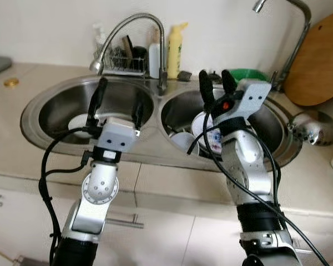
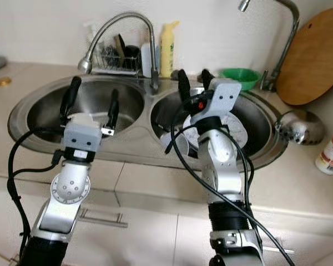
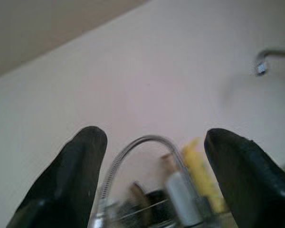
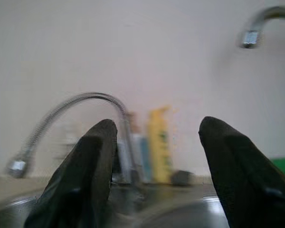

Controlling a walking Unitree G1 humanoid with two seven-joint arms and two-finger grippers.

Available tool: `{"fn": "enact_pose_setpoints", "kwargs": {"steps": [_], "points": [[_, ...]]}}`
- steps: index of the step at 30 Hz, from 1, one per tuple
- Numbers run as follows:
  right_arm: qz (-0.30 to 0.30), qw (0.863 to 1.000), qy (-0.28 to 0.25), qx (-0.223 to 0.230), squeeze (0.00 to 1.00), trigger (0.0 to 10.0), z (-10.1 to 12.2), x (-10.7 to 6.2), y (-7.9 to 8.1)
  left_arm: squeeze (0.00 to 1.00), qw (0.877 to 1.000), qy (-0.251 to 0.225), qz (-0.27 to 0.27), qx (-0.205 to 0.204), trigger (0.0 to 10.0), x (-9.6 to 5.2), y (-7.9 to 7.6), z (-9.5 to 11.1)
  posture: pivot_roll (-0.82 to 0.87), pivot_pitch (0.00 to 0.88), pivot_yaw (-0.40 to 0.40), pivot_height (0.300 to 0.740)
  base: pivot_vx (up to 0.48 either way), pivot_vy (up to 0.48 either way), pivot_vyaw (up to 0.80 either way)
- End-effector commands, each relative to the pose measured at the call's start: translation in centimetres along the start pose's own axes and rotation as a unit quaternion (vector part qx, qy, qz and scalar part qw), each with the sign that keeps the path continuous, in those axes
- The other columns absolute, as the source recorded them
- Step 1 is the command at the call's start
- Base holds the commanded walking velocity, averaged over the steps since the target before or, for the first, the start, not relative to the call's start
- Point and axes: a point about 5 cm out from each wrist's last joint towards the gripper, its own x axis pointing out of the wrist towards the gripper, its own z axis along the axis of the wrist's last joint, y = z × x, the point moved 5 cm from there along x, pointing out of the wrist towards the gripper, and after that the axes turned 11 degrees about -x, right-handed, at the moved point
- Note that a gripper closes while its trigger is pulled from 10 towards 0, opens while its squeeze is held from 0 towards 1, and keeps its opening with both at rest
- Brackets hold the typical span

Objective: Kitchen organization

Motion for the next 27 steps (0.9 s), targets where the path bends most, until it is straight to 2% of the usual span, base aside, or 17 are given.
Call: {"fn": "enact_pose_setpoints", "kwargs": {"steps": [1, 22, 27], "points": [[0.000, 1.000, -0.020, -0.006, 0.00, 10.0, 0.9, 0.2, 0.2, 0.00, 1.000, -0.005, 0.003, 0.010, 10.0, 0.2, 0.5, 0.3, 0.08, 0.000, -0.037, 0.740, 0.000, 0.480, 0.00], [0.000, 0.999, 0.003, -0.039, 0.00, 10.0, -0.5, -1.1, 0.5, 0.00, 1.000, 0.007, -0.004, 0.007, 10.0, -0.3, 0.3, -0.2, 0.07, 0.000, -0.035, 0.740, 0.000, 0.476, 0.00], [0.004, 0.999, 0.012, -0.049, 0.00, 10.0, -1.0, -1.7, 0.6, 0.00, 1.000, 0.009, -0.014, 0.012, 10.0, -0.5, -0.1, -0.3, 0.07, 0.000, -0.037, 0.740, 0.000, 0.000, 0.00]]}}
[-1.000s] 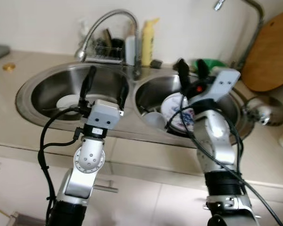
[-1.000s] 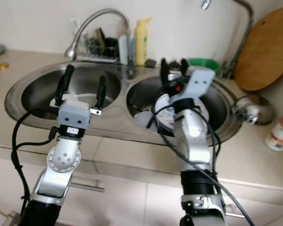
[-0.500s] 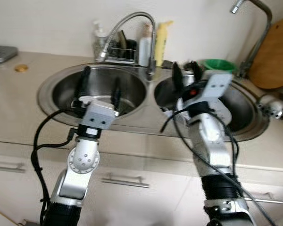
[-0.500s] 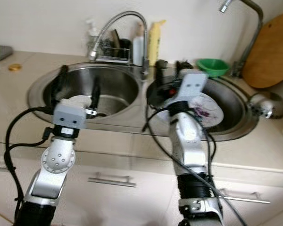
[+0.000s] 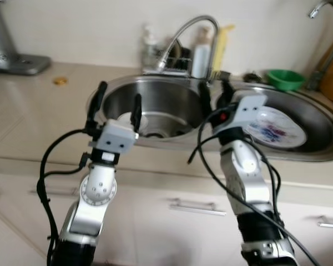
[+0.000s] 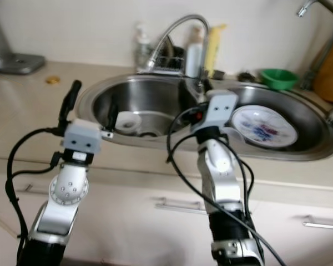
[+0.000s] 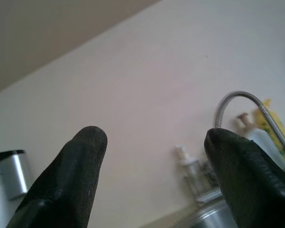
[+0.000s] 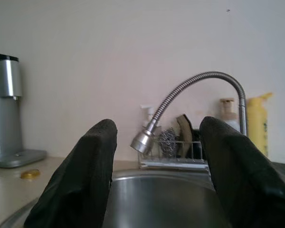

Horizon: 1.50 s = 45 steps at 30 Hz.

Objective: Kitchen organization

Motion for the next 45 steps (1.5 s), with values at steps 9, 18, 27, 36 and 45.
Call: {"fn": "enact_pose_setpoints", "kwargs": {"steps": [9, 18, 27, 36, 45], "points": [[-0.005, 1.000, 0.002, -0.026, 0.00, 10.0, -0.2, -1.1, -0.7, 0.00, 1.000, -0.010, -0.021, -0.004, 10.0, -0.2, -1.2, 0.5, 0.07, 0.000, -0.038, 0.740, 0.000, 0.000, -0.05], [-0.042, 0.997, -0.012, -0.059, 0.00, 10.0, 0.0, -2.7, -1.9, 0.00, 0.999, 0.008, -0.042, -0.005, 10.0, -1.3, -2.1, -0.4, 0.07, 0.000, -0.036, 0.740, 0.000, 0.000, -0.40], [-0.073, 0.993, -0.013, -0.090, 0.00, 10.0, -0.2, -3.6, -3.0, 0.00, 0.998, 0.013, -0.060, 0.000, 10.0, -1.5, -2.7, -0.8, 0.06, 0.000, -0.035, 0.740, 0.000, 0.000, -0.62], [-0.077, 0.991, 0.000, -0.112, 0.00, 10.0, -0.9, -4.8, -3.5, 0.00, 0.997, 0.011, -0.074, -0.009, 10.0, -1.9, -3.4, -0.8, 0.06, 0.000, -0.035, 0.740, 0.000, 0.000, -0.80], [-0.081, 0.989, 0.012, -0.127, 0.00, 10.0, -1.5, -5.8, -3.8, 0.00, 0.997, 0.016, -0.075, -0.004, 10.0, -2.0, -3.3, -1.1, 0.05, 0.000, -0.028, 0.740, 0.000, 0.000, -0.80]]}}
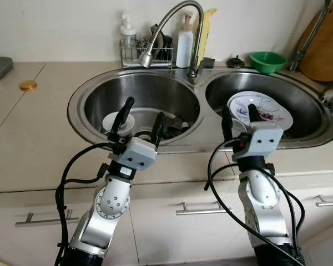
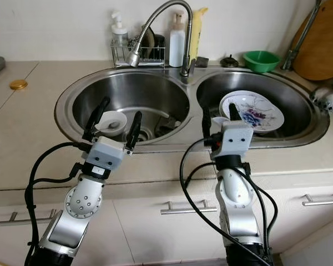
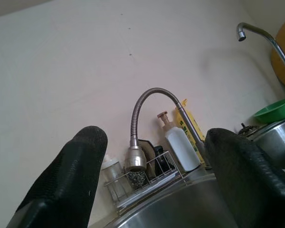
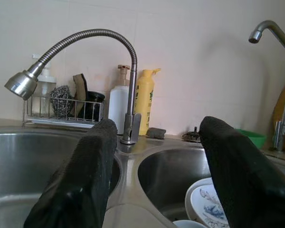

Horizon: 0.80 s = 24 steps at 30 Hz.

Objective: Kitchen organization

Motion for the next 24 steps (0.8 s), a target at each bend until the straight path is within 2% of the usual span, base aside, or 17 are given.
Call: {"fn": "enact_pose_setpoints", "kwargs": {"steps": [1, 10, 12, 24], "points": [[-0.012, 1.000, -0.009, -0.006, 0.00, 10.0, 0.41, -0.22, -0.63, 0.00, 1.000, 0.002, -0.004, -0.003, 10.0, -0.04, -0.26, -0.11, 0.05, 0.000, -0.028, 0.740, 0.000, 0.000, -0.80], [-0.021, 1.000, -0.012, -0.013, 0.00, 10.0, 0.50, -0.22, -1.00, 0.00, 1.000, 0.001, -0.001, -0.009, 10.0, -0.05, -0.38, -0.13, 0.05, 0.000, -0.029, 0.740, 0.000, -0.424, -0.80], [-0.023, 1.000, -0.014, -0.014, 0.00, 10.0, 0.56, -0.05, -1.07, 0.00, 1.000, -0.009, 0.002, -0.015, 10.0, -0.02, -0.34, 0.16, 0.05, 0.000, -0.030, 0.740, 0.000, 0.000, -0.80], [-0.023, 0.999, -0.017, -0.014, 0.00, 10.0, 0.73, 0.03, -0.95, 0.00, 1.000, -0.001, 0.002, -0.009, 10.0, -0.10, -0.32, -0.10, 0.05, 0.000, -0.036, 0.740, 0.000, 0.000, -0.80]]}}
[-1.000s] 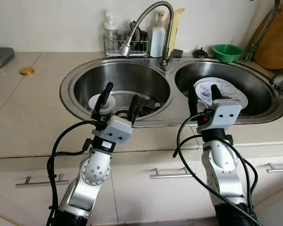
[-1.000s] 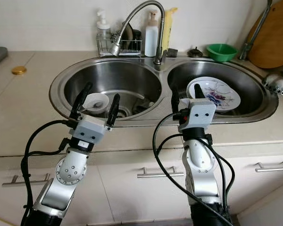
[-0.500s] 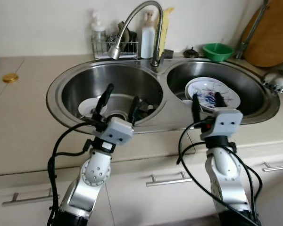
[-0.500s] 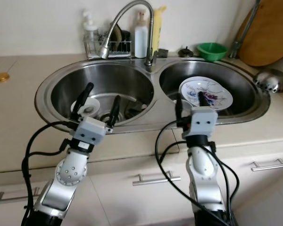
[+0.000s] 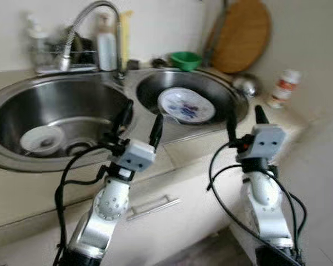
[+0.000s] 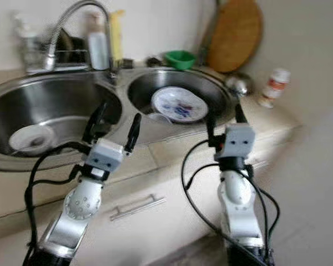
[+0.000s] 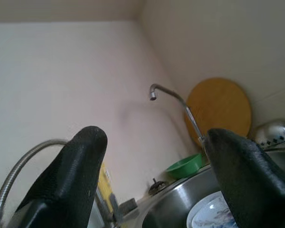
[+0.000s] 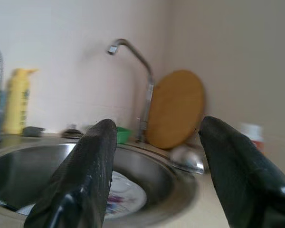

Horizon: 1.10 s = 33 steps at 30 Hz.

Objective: Kitchen organization

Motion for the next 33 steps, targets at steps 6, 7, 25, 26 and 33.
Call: {"fn": "enact_pose_setpoints", "kwargs": {"steps": [6, 7, 25, 26, 33], "points": [[-0.015, 1.000, -0.007, -0.010, 0.00, 10.0, 0.4, 0.0, -1.2, 0.00, 1.000, -0.003, -0.009, -0.009, 10.0, 0.2, -0.8, 0.2, 0.04, 0.000, -0.035, 0.740, 0.000, 0.000, -0.80], [-0.015, 1.000, -0.007, -0.010, 0.00, 10.0, 0.3, 0.0, -1.2, 0.00, 1.000, -0.003, -0.009, -0.009, 10.0, 0.2, -0.8, 0.2, 0.04, 0.000, -0.035, 0.740, 0.000, 0.000, -0.80], [-0.014, 1.000, 0.022, -0.010, 0.00, 10.0, -0.8, -0.4, -1.2, 0.00, 0.998, 0.041, -0.030, -0.038, 10.0, -0.9, -1.6, -1.4, 0.04, 0.000, -0.033, 0.740, 0.000, 0.000, -0.80], [-0.011, 0.999, 0.036, -0.015, 0.00, 10.0, -1.4, -0.5, -1.1, 0.00, 0.995, 0.074, -0.063, -0.037, 10.0, -1.5, -2.7, -2.6, 0.04, 0.000, -0.033, 0.740, 0.000, 0.000, -0.80], [0.022, 0.991, 0.125, -0.038, 0.00, 10.0, -4.9, -1.9, -0.5, 0.00, 0.970, 0.206, -0.072, -0.107, 10.0, -5.1, -4.4, -7.1, 0.04, 0.000, -0.029, 0.740, 0.000, 0.000, -0.80]]}}
